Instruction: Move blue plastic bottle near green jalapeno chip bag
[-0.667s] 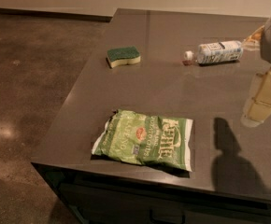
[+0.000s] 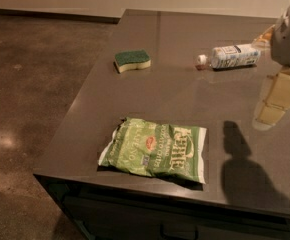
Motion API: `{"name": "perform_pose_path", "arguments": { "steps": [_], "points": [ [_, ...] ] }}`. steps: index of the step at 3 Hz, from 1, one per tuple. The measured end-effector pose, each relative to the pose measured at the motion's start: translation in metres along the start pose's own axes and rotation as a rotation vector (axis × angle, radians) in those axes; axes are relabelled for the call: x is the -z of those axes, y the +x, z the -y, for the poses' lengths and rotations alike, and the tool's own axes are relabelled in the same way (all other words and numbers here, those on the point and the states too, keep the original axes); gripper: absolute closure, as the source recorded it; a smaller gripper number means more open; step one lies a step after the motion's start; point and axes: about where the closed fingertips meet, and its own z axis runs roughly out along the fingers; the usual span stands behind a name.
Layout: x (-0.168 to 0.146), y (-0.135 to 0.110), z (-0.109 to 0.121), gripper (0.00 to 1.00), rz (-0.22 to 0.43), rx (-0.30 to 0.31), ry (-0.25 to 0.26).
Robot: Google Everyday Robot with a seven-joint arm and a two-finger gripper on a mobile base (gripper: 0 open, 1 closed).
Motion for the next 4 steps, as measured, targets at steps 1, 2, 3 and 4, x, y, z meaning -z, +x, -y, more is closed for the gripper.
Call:
{"name": "perform_pose_path", "arguments": {
  "steps": [1,2,3,4],
  "points": [
    [-0.014,-0.019,0.031,0.0,0.024,0.048,0.025],
    [-0.034,-0.036,0.067,0.0,0.037,0.083,0.033],
    [-0.054,-0.044,0.108,0.0,0.052,0.097,0.023],
    [-0.073,-0.045,0.145,0.0,0.059,0.103,-0.001]
  ]
}}
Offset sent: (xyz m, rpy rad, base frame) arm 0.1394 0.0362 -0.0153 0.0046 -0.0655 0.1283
